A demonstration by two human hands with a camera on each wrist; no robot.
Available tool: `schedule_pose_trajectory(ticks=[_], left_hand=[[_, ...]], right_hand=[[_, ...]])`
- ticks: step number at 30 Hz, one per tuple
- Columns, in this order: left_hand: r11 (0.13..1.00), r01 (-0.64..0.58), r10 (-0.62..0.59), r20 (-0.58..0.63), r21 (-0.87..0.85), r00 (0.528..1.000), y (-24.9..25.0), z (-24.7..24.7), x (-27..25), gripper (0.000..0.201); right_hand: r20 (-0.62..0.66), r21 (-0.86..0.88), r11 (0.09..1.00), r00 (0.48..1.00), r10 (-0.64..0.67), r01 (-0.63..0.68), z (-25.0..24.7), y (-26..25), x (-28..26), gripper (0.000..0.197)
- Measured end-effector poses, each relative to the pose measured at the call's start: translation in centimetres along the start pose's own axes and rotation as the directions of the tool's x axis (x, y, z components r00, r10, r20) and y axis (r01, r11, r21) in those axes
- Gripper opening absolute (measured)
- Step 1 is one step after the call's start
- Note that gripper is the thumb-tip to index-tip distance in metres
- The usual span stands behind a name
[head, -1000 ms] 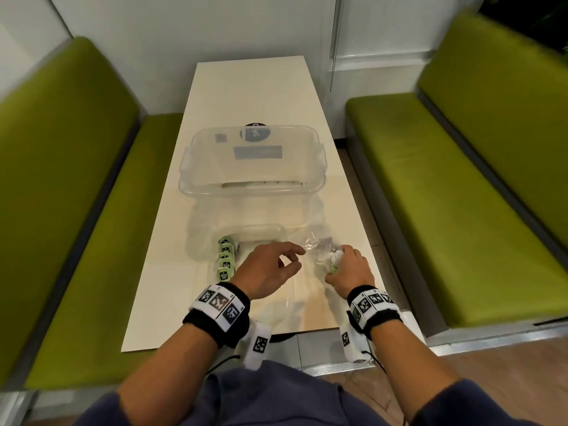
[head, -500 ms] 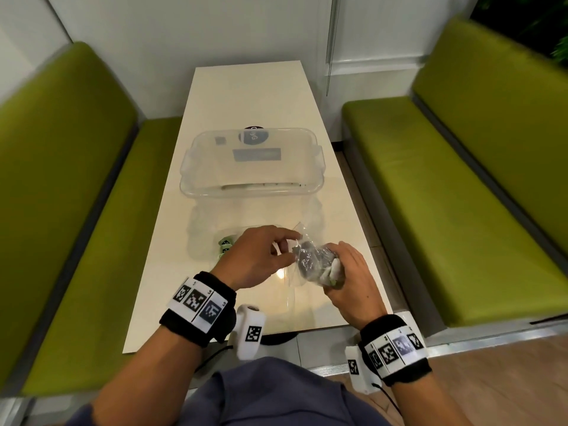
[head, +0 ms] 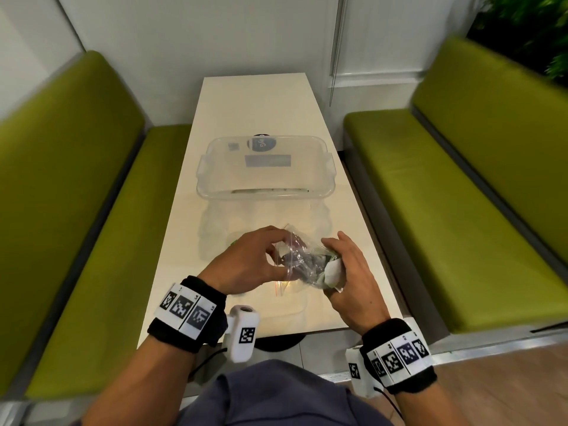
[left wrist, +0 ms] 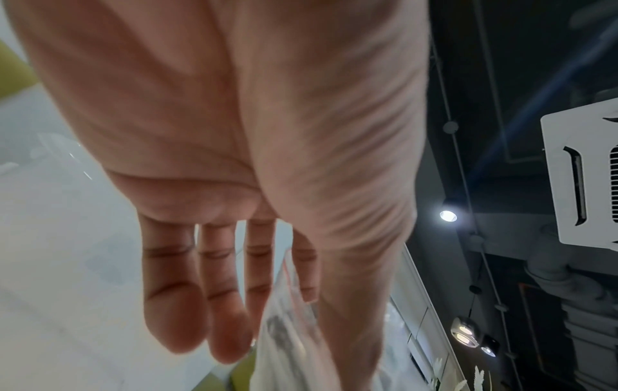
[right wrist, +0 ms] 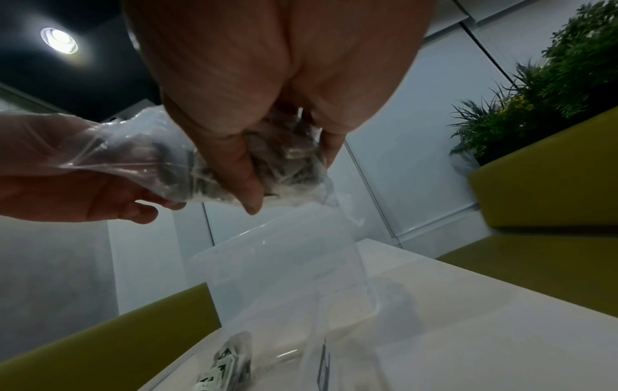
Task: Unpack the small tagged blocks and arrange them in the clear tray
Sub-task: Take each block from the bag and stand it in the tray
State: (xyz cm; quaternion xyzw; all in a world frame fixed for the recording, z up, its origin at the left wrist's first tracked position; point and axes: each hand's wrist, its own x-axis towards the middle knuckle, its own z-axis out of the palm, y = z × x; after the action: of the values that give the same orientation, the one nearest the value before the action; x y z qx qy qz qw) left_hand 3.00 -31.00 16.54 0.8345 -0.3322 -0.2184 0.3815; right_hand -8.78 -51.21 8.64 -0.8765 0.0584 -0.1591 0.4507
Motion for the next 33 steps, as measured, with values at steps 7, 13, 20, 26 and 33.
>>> schedule_pose_trajectory(ticks=[7, 13, 20, 26, 33], left_hand=[[0.999, -0.033, 0.032, 0.054, 0.010, 0.998, -0.4, -0.6, -0.8, 0.037], [0.993, -0.084, 0.081, 0.033, 0.083, 0.996, -1.0, -0.4, -0.6, 0.038], [0.997, -0.044, 0.051, -0.106, 0.069, 0.993, -1.3, -1.4, -0.4, 0.029], [0.999, 0.029, -0.023, -0.137, 0.045, 0.990, -1.4, -2.0, -0.5, 0.022], [0.994, 0.098, -0.104, -0.187, -0.041, 0.977, -2.0, -2.1, -0.5, 0.026]], right_hand=[[0.012, -0.065, 0.997, 1.000, -0.029, 0.029, 0.2, -1.0, 0.1, 0.080], [0.010, -0.074, 0.996, 0.998, -0.058, 0.059, 0.4, -1.0, 0.4, 0.080], [-0.035, -0.127, 0.992, 0.999, 0.011, -0.015, 0.3, 1.1, 0.4, 0.074], [-0.037, -0.139, 0.987, 0.997, 0.073, -0.078, 0.1, 3.0, 0.5, 0.069], [-0.057, 0.020, 0.936, 0.934, 0.352, -0.351, -0.4, 5.6, 0.5, 0.070]])
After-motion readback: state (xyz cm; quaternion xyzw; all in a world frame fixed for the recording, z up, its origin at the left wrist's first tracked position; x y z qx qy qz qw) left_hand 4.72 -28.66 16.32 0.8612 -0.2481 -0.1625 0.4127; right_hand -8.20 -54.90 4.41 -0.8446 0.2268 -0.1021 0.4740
